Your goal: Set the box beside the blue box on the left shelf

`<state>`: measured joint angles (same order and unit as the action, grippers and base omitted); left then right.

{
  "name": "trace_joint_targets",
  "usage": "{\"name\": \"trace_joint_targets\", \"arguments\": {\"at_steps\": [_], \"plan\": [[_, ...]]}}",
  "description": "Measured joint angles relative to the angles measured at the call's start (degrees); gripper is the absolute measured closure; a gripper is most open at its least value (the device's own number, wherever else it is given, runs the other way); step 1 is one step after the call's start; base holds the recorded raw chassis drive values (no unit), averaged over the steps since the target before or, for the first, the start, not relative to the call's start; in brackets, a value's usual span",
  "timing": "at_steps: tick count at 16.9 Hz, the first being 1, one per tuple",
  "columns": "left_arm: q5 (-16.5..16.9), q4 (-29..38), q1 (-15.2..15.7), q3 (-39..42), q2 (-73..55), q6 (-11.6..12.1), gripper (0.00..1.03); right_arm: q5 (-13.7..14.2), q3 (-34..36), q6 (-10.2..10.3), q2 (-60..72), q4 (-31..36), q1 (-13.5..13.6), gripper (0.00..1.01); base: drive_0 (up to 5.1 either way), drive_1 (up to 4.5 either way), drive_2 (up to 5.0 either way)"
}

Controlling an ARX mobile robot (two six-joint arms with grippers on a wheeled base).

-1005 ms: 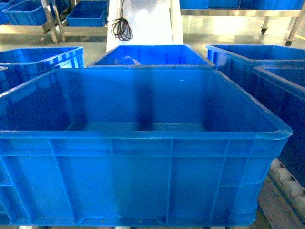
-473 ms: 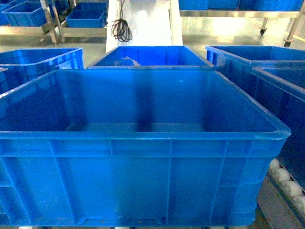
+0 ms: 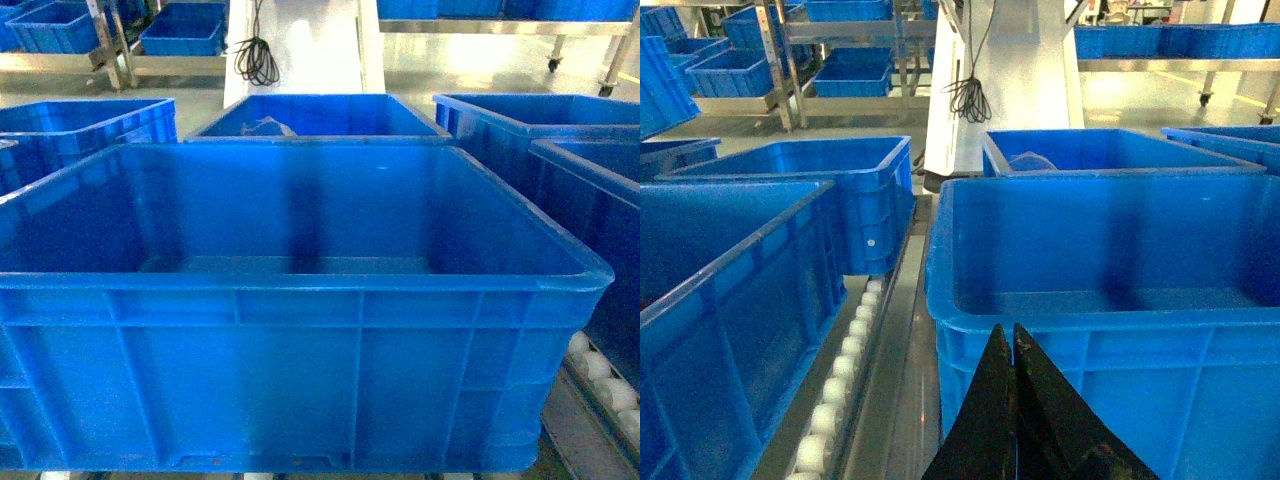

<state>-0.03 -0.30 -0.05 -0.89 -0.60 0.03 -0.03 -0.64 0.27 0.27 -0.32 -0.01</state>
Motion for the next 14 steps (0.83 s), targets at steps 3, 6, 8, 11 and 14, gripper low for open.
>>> {"name": "trace_joint_targets", "arguments": {"at_steps": [3, 6, 8, 11, 14], "plan": [[0.02, -0.04, 0.00, 0.00, 0.00, 0.00, 0.84, 0.00, 0.00, -0.09, 0.00, 0.02, 0.00, 0.84, 0.0, 0.00, 0.0], [0.02, -0.04, 0.00, 0.00, 0.00, -0.02, 0.74, 0.00, 0.00, -0.09, 0.00, 0.02, 0.00, 0.74, 0.0, 0.00, 0.0], [0.02, -0.04, 0.00, 0.00, 0.00, 0.00, 0.67, 0.00, 0.00, -0.09, 0.00, 0.02, 0.00, 0.67, 0.0, 0.00, 0.0], [0.00, -0.04, 0.00, 0.00, 0.00, 0.00, 0.58, 0.00, 0.00, -0.09, 0.00, 0.02, 0.00, 0.58, 0.0, 0.00, 0.0], [0.02, -0.04, 0.00, 0.02, 0.00, 0.00, 0.32, 0.00, 0.00, -0.09, 0.00, 0.02, 0.00, 0.32, 0.0, 0.00, 0.0]]}}
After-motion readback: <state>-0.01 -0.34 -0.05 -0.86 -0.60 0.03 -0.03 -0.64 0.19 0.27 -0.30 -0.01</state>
